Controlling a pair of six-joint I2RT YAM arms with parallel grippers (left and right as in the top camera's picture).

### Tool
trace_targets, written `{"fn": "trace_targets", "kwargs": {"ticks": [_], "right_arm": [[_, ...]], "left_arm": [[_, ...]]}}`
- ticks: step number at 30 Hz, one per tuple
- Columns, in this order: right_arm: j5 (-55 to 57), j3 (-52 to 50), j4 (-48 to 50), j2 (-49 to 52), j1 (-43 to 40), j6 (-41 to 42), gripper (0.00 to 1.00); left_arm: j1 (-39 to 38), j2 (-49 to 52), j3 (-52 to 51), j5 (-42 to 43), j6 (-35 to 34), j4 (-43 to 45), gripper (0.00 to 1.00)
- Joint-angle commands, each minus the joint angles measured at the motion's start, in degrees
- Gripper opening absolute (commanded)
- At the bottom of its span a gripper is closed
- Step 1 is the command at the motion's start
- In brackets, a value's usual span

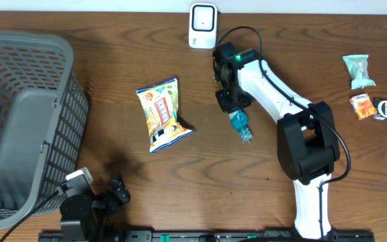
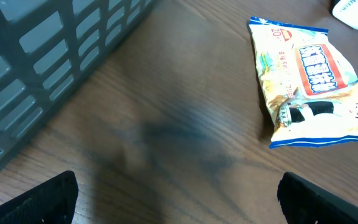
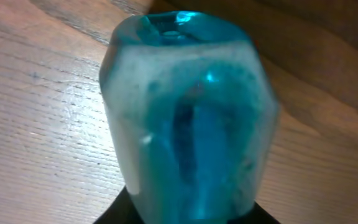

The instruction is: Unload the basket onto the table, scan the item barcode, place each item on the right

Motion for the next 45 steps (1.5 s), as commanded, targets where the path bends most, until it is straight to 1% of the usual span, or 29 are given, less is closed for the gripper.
{"fn": "trace_targets", "kwargs": {"ticks": [1,2,3,8,9,14,16,18,22,25,28,31,35,39,45], "right_arm": [[-0.3,-0.2,0.0,-0.4,0.5,2.0,0.10],[-0.6,-0.2,0.0,-0.4,0.5,2.0,0.05],[-0.7,-0.2,0.0,-0.4,0.5,2.0,0.02],[-4.5,0.1,-1.2,-0.6,0.4,1.2,0.01],[-7.0,0.5,-1.8,-0.6,0.3,0.1,0.01],[-26.2,3.5,-5.7,-0.6,-2.1,-8.6,0.01],[-35.0,3.8,-7.3,-0.6,-3.7,-12.3,0.01],[-43.5,3.8,-10.1,-0.6,-5.4,-17.9,0.01],[-54.7,3.8,-17.2,-0.6,-8.3,-31.2,0.01],[-58.1,3.8,-22.8,-0.6,-9.8,-39.0,0.01],[-60.9,3.8,-27.8,-0.6,-10.8,-43.9,0.01],[-63.1,3.8,-33.7,-0.6,-11.0,-51.5,0.01],[-62.9,3.5,-33.7,-0.7,-10.6,-49.4,0.01],[-60.9,3.1,-33.7,-1.5,-9.6,-44.2,0.01],[-61.0,-2.3,-33.7,-6.6,-6.8,-42.9,0.01]], "left_arm": [[0.3,-0.1,0.4,0.7,-0.1,-0.6,0.98],[0.3,-0.1,0.4,0.7,-0.1,-0.6,0.98],[0.3,-0.1,0.4,0.7,-0.1,-0.6,0.98],[0.3,-0.1,0.4,0.7,-0.1,-0.6,0.98],[0.3,-0.1,0.4,0.7,-0.1,-0.6,0.98],[0.3,-0.1,0.4,0.7,-0.1,-0.6,0.98],[0.3,-0.1,0.4,0.7,-0.1,-0.6,0.98],[0.3,-0.1,0.4,0.7,-0.1,-0.6,0.98],[0.3,-0.1,0.4,0.7,-0.1,-0.6,0.98],[0.3,-0.1,0.4,0.7,-0.1,-0.6,0.98],[0.3,-0.1,0.4,0.7,-0.1,-0.6,0.98],[0.3,-0.1,0.4,0.7,-0.1,-0.6,0.98],[0.3,-0.1,0.4,0.7,-0.1,-0.6,0.98],[0.3,-0.1,0.4,0.7,-0.1,-0.6,0.98],[0.3,-0.1,0.4,0.7,-0.1,-0.6,0.98]]}}
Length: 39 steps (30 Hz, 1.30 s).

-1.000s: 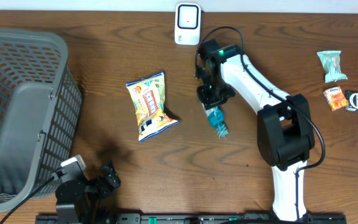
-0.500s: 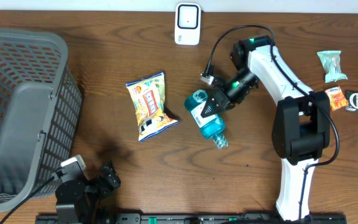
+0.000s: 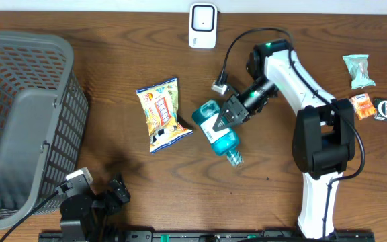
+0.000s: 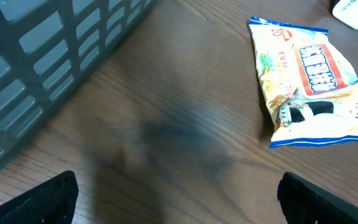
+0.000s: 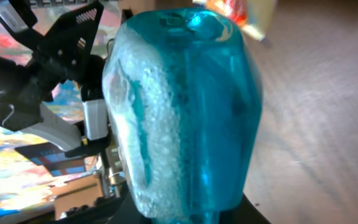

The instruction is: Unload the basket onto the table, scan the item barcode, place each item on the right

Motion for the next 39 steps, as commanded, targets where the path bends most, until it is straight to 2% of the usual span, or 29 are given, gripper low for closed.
{"fn": "trace_targets", "kwargs": {"ticks": [1,15,19,24,33,36,39], "right_arm": [[-3.3,-4.7,-0.7,-7.1,2.3,1.4,0.01],[-13.3,-37.9,-0.6,-29.7,8.5,-5.6,0.01],[-13.9,-42.4,-0.4,-34.7,8.7,-6.0,0.01],[-13.9,-43.0,1.3,-38.3,8.9,-8.1,0.01],[-9.0,-43.0,29.2,-38.6,8.9,-4.6,0.01],[-2.4,-43.0,40.2,-38.6,8.9,1.2,0.02],[7.3,-43.0,52.4,-38.6,8.9,11.2,0.02]], "left_arm": [[0.3,-0.1,0.4,0.7,-0.1,-0.6,0.98],[0.3,-0.1,0.4,0.7,-0.1,-0.6,0.98],[0.3,-0.1,0.4,0.7,-0.1,-0.6,0.98],[0.3,-0.1,0.4,0.7,-0.1,-0.6,0.98],[0.3,-0.1,0.4,0.7,-0.1,-0.6,0.98],[0.3,-0.1,0.4,0.7,-0.1,-0.6,0.98],[0.3,-0.1,0.4,0.7,-0.1,-0.6,0.98]]}}
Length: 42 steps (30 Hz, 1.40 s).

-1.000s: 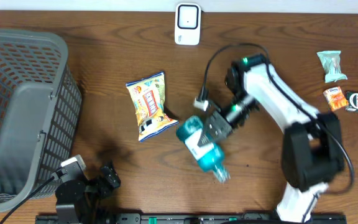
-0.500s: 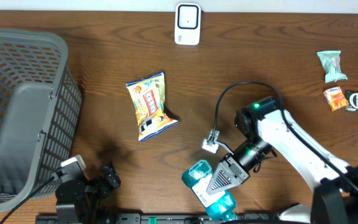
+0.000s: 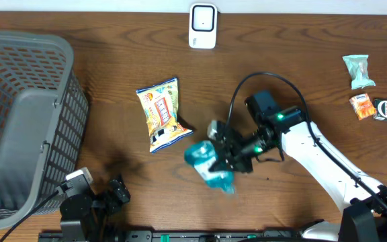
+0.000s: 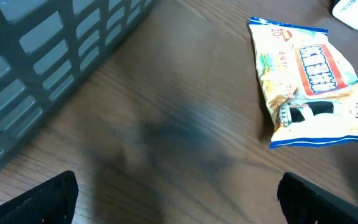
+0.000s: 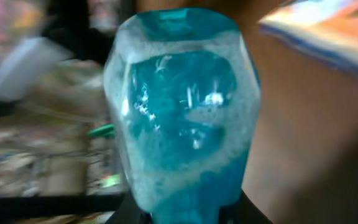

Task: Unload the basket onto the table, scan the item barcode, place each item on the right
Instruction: 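Lift the teal bottle and swing it upward, then raise the teal bottle up to the white scanner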

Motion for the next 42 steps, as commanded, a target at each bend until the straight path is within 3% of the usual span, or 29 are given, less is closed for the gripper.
{"fn": "trace_targets", "kwargs": {"ticks": [1,6,14,19,32,36,42], "right_arm": [[11.6,0.6,10.6,-0.7,0.3,14.1,0.01],[26.6,0.7,27.2,-0.7,0.3,21.1,0.01],[44.5,4.0,44.2,2.8,0.2,16.4,0.01],[51.8,14.4,44.2,11.8,0.1,10.5,0.01],[70.6,57.0,39.5,45.4,0.1,-4.3,0.01],[71.0,63.1,39.6,49.5,0.0,-4.8,0.01],[71.0,64.2,39.6,50.4,0.3,-6.5,0.01]], "left_arm": [[0.3,-0.1,0.4,0.7,-0.1,-0.6,0.98],[0.3,-0.1,0.4,0.7,-0.1,-0.6,0.98],[0.3,-0.1,0.4,0.7,-0.1,-0.6,0.98],[0.3,-0.1,0.4,0.7,-0.1,-0.6,0.98],[0.3,-0.1,0.4,0.7,-0.1,-0.6,0.98],[0.3,-0.1,0.4,0.7,-0.1,-0.6,0.98],[0.3,-0.1,0.4,0.7,-0.1,-0.6,0.98]]}}
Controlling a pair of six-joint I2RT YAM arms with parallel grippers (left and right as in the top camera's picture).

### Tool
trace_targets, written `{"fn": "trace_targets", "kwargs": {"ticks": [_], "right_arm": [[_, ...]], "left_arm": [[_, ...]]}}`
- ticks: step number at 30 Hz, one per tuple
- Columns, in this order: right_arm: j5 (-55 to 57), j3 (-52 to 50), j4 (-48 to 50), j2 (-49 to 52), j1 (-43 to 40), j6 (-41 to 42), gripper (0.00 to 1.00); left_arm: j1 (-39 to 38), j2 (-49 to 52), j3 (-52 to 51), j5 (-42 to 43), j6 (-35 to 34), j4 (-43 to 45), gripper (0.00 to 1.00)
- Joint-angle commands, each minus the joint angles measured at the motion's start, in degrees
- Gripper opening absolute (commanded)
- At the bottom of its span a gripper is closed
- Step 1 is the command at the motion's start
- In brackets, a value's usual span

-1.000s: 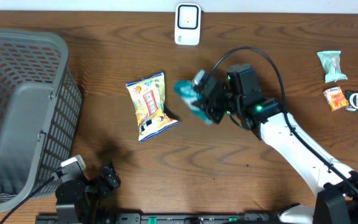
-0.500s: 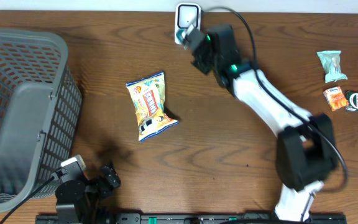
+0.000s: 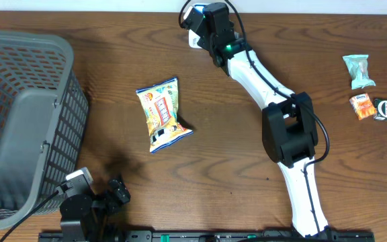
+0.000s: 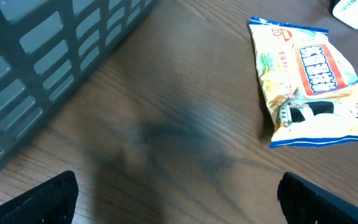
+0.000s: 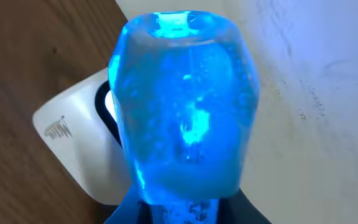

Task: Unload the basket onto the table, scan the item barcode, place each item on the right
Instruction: 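Raise the teal bottle up to the white scanner, then carry the teal bottle right and set it at the right edge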

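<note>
A translucent blue bottle [image 5: 185, 106] fills the right wrist view, and my right gripper [image 5: 185, 208] is shut on its lower end. Directly behind the bottle stands the white barcode scanner [image 5: 73, 137], against the pale back wall. In the overhead view the right gripper [image 3: 201, 19] is at the table's far edge and covers most of the scanner. My left gripper [image 4: 179, 202] rests open over bare wood near the front left, and only its dark fingertips [image 4: 45, 199] show.
A grey mesh basket [image 3: 19, 114] takes up the left side. A yellow snack bag [image 3: 162, 114] lies in the middle. Three small packets [image 3: 363, 106] lie at the far right. The right arm [image 3: 267, 87] stretches from the front across the table's centre.
My right gripper, still holding the blue bottle, has moved from low over the table's front centre to the back edge, right in front of the scanner. The left arm has not moved.
The right gripper held the blue bottle just below the scanner. Then it held the bottle beside the snack bag, then lower near the front centre. Now the bottle is up against the scanner at the back. The left gripper stayed open and still.
</note>
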Motion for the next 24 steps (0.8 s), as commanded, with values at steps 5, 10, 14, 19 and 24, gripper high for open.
{"fn": "trace_targets", "kwargs": {"ticks": [5,10,14,19,24], "right_arm": [[3.0,3.5,2.1,-1.4,0.5,-1.2,0.01],[11.4,3.5,-0.9,-2.8,0.4,1.2,0.01],[16.0,3.5,-10.9,-5.6,-1.6,8.2,0.01],[17.9,3.5,-29.9,-8.0,-6.4,16.7,0.01],[17.9,2.6,-43.7,-7.8,-13.9,27.6,0.01]], "left_arm": [[0.3,-0.1,0.4,0.7,-0.1,-0.6,0.98],[0.3,-0.1,0.4,0.7,-0.1,-0.6,0.97],[0.3,-0.1,0.4,0.7,-0.1,-0.6,0.98],[0.3,-0.1,0.4,0.7,-0.1,-0.6,0.98],[0.3,-0.1,0.4,0.7,-0.1,-0.6,0.98]]}}
